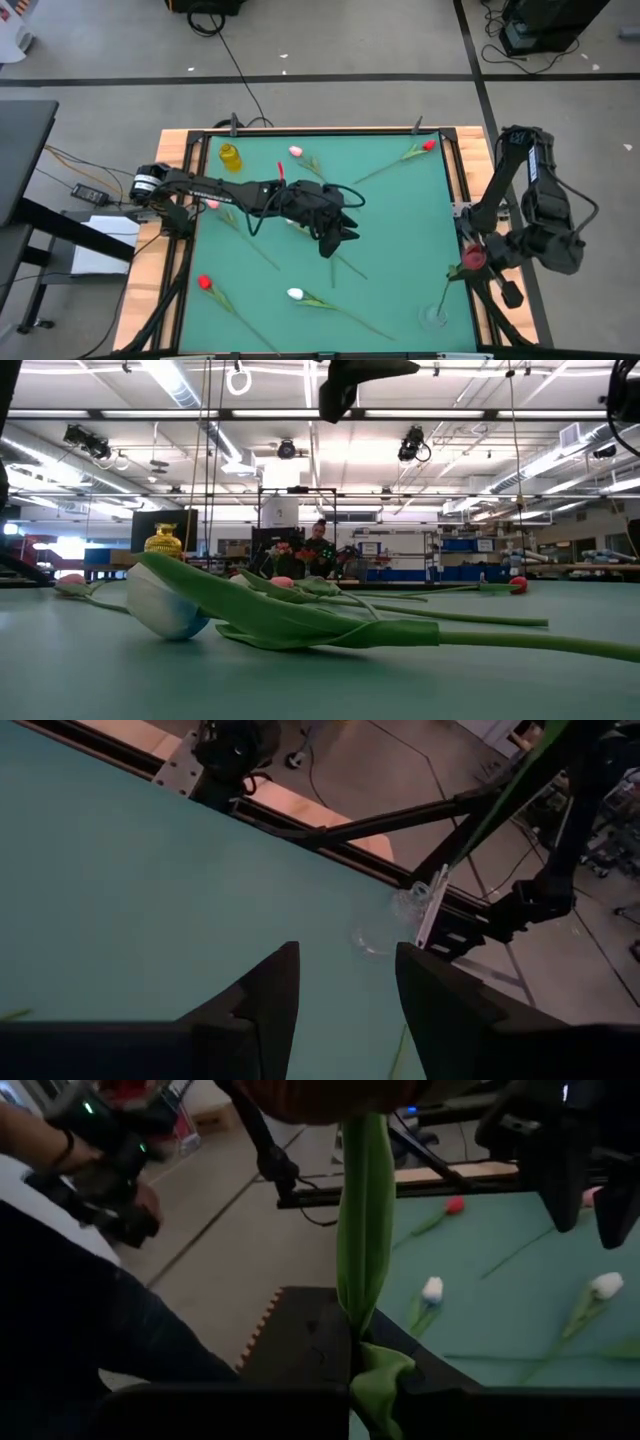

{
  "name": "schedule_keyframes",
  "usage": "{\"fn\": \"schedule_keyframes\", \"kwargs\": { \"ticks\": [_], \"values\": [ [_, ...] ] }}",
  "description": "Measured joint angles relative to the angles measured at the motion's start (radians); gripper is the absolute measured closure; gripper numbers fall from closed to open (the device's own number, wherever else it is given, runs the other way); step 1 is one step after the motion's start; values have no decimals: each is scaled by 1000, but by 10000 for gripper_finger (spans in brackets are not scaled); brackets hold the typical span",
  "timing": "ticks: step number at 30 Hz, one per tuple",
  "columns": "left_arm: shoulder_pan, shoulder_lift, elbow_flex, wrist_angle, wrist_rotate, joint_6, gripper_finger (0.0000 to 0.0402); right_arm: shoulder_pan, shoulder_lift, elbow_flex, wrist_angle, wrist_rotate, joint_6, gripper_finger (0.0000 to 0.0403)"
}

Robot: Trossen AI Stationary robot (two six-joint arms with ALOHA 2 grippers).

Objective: Sort flowers into vase by color
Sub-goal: Put the right dark red tulip into the transparent vase

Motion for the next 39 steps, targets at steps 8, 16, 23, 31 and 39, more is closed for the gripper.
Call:
{"fn": "schedule_keyframes", "kwargs": {
  "ticks": [8,16,23,31,39],
  "values": [
    [-23,0,0,0,-33,0,230,20,25,-10,-29,14,4,391],
    [-19,0,0,0,-51,0,230,20,21,31,-35,0,-9,391],
    [-20,0,0,0,-53,0,230,29,19,49,-60,-1,-11,391],
    [-19,1,0,0,-55,0,230,47,37,49,-70,-1,6,391],
    [-21,1,0,0,-60,0,230,57,137,49,-98,-43,-14,359]
  ]
}}
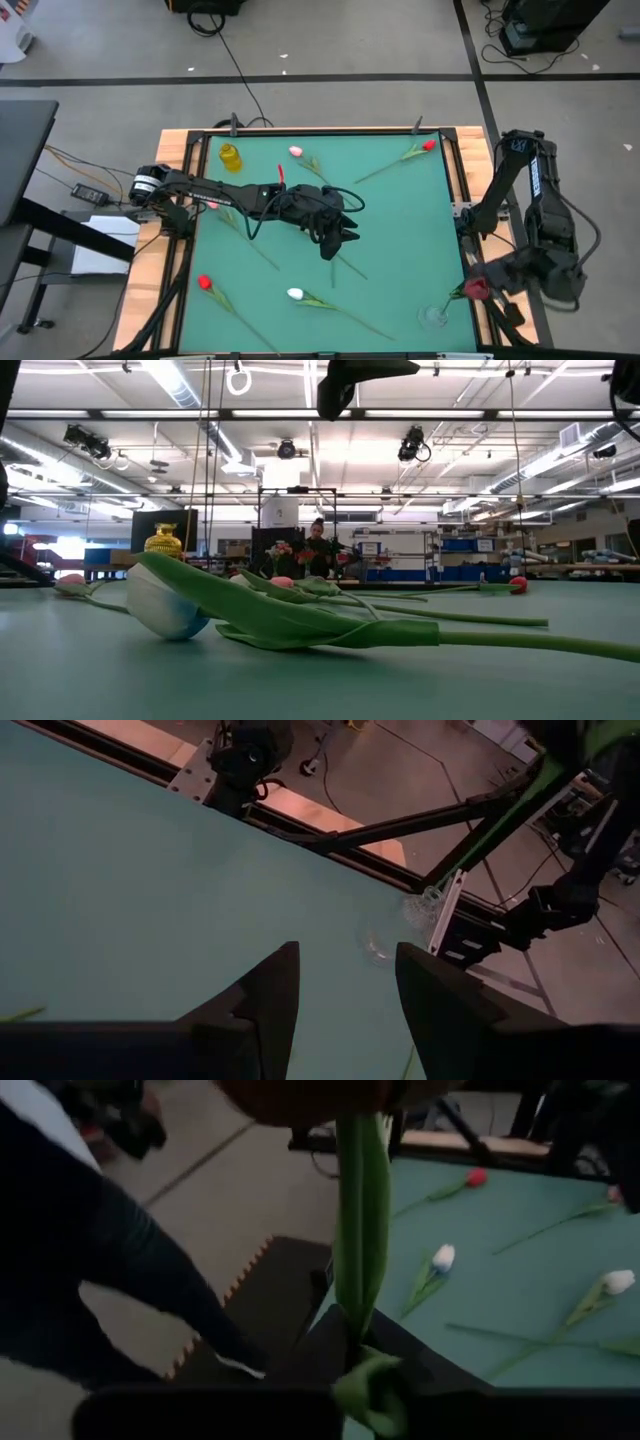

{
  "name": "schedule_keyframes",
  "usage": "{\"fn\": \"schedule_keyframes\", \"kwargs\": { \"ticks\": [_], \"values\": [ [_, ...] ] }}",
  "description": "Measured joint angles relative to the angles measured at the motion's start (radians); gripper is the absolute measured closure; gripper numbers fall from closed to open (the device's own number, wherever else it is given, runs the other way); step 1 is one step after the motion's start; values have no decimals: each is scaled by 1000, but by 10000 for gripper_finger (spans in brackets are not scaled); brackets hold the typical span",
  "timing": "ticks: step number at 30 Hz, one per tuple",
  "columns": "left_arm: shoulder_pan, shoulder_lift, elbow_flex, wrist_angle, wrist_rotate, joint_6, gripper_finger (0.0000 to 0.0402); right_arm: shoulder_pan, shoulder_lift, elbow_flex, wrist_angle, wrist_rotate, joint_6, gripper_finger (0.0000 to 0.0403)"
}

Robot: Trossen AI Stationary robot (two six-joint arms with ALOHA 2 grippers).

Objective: Sort flowers into vase by color
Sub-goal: Put the right dark red tulip into the transparent vase

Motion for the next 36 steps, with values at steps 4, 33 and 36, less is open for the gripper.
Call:
{"fn": "schedule_keyframes", "kwargs": {
  "ticks": [4,33,36],
  "values": [
    [0,0,0,0,0,1,230,0,51,0,-22,-35,84,329],
    [5,0,0,-4,-100,-53,230,-7,-68,0,80,-117,405,217],
    [18,0,0,-50,-101,-82,230,-7,-87,0,123,-108,355,217]
  ]
}}
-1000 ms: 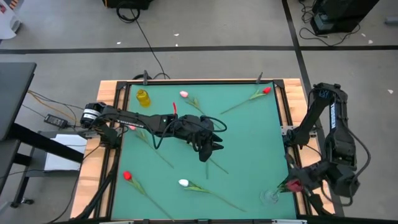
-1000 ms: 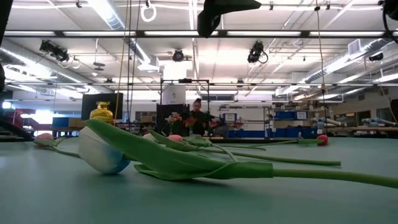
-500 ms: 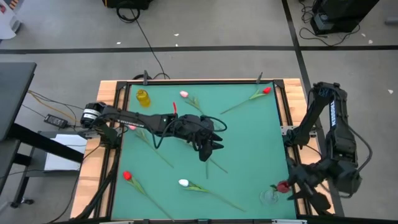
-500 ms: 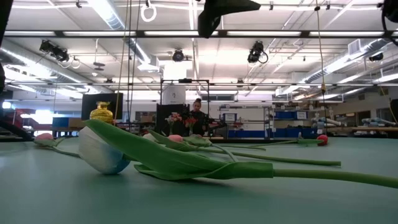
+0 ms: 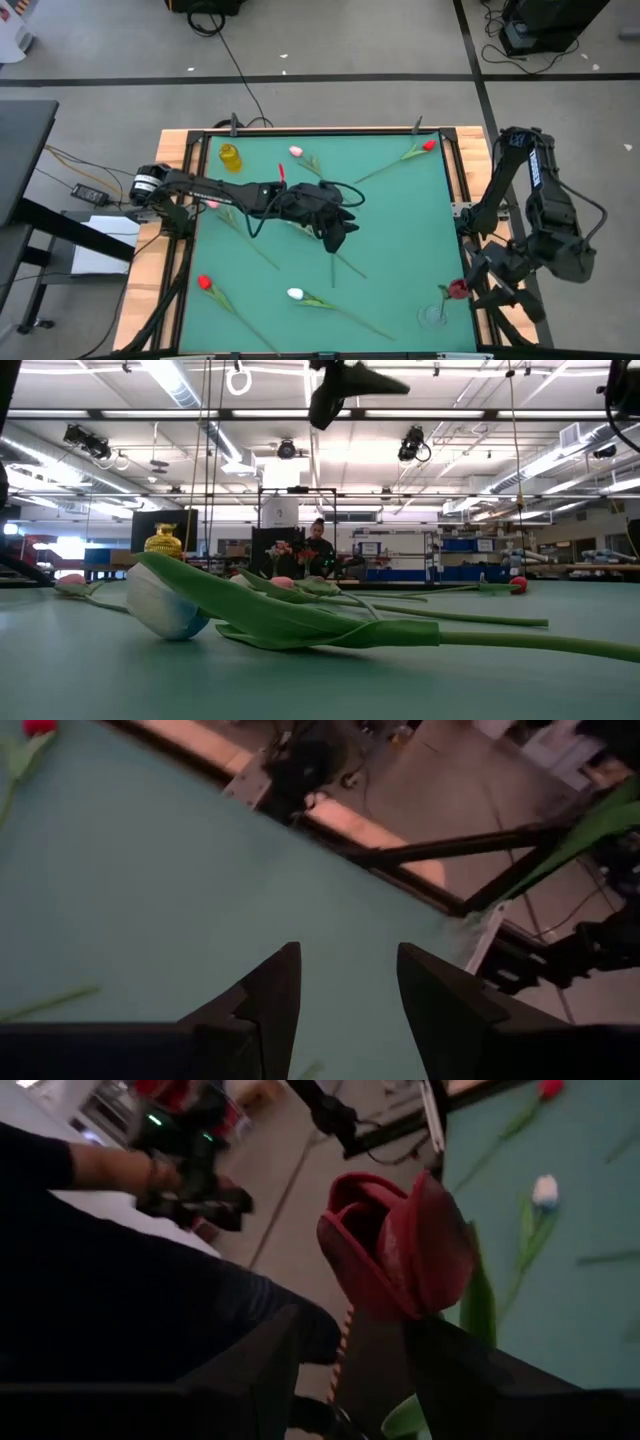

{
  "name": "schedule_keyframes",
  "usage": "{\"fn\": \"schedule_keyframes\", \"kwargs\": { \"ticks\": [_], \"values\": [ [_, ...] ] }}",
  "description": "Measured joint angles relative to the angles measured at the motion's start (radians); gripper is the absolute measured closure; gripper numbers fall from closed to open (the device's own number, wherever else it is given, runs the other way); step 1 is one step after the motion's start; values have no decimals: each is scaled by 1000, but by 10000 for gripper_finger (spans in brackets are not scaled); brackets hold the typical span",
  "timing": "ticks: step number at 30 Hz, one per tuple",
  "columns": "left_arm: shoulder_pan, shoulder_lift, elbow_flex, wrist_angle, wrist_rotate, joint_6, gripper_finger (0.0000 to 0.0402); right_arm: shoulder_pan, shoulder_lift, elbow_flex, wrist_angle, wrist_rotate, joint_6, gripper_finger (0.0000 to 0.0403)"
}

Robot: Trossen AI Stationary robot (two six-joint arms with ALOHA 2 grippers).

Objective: Sort flowers into vase by color
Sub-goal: Put the right dark red tulip into the transparent vase, then put the dark red tulip into the transparent vase

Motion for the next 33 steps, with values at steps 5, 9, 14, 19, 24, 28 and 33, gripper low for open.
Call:
{"fn": "schedule_keyframes", "kwargs": {
  "ticks": [5,9,14,19,24,28,33],
  "values": [
    [19,0,0,-134,0,-56,230,0,-33,0,43,17,-43,218],
    [34,0,0,-211,0,-58,230,0,-37,0,0,-13,-23,218],
    [58,0,0,-243,19,-21,230,0,-3,0,-135,-157,123,218],
    [97,0,0,-250,104,-18,230,-15,4,0,-224,-364,305,218],
    [122,0,0,-263,105,-19,230,-29,4,0,-304,-526,409,218],
    [128,0,0,-299,106,-19,230,-34,2,0,-446,-585,505,218],
    [133,0,0,-349,106,-20,230,-34,-13,0,-533,-584,582,218]
  ]
}}
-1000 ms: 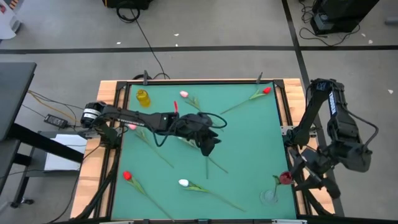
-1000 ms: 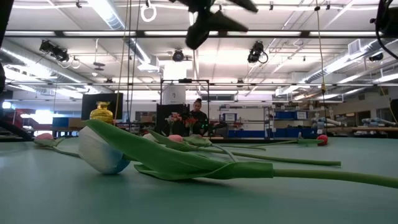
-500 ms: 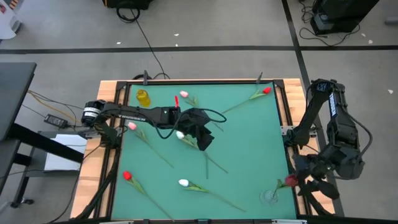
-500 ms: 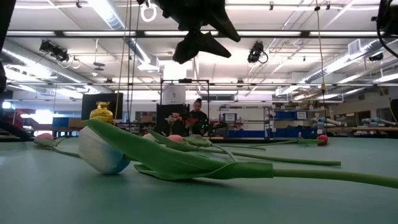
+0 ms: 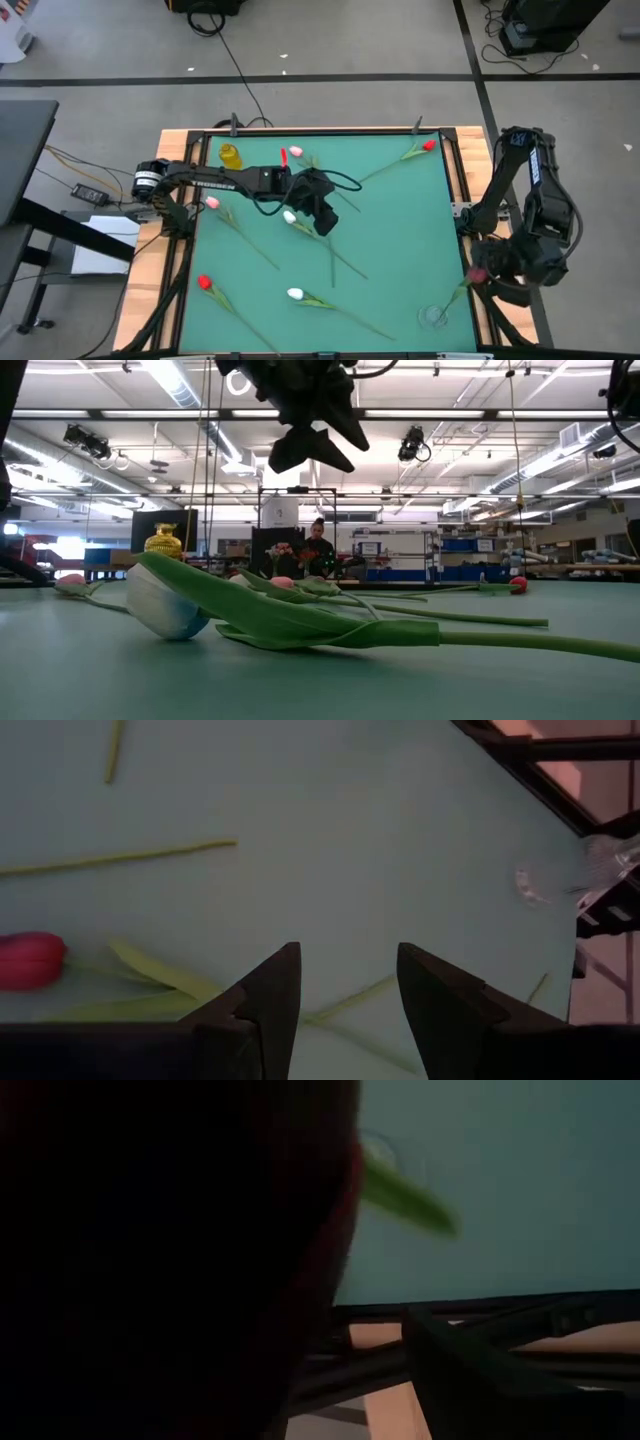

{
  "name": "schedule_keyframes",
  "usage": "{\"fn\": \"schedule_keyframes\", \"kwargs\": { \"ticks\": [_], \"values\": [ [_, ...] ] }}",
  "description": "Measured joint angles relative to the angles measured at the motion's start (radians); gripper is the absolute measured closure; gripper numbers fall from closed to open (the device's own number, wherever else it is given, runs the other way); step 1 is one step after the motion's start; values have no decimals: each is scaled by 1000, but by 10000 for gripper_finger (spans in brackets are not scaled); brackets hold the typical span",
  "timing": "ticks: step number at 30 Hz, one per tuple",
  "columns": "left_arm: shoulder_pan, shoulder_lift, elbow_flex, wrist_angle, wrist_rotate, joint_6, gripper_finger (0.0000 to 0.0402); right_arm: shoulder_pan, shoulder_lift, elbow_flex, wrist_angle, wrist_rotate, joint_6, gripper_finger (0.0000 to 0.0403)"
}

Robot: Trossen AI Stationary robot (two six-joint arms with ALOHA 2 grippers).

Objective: Sort flowers into vase by color
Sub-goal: Put the dark red tulip into the transparent vase

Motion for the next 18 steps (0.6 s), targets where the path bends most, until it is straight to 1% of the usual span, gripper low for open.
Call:
{"fn": "schedule_keyframes", "kwargs": {
  "ticks": [7,13,16,18],
  "values": [
    [1,0,0,-63,2,-3,230,0,-34,0,-7,-7,2,218],
    [1,-16,0,-144,3,-5,230,0,-64,0,-133,4,43,218],
    [2,-55,0,-172,1,-12,230,0,-79,0,-229,68,86,218],
    [6,-87,0,-175,1,-12,230,0,-89,0,-293,155,119,218]
  ]
}}
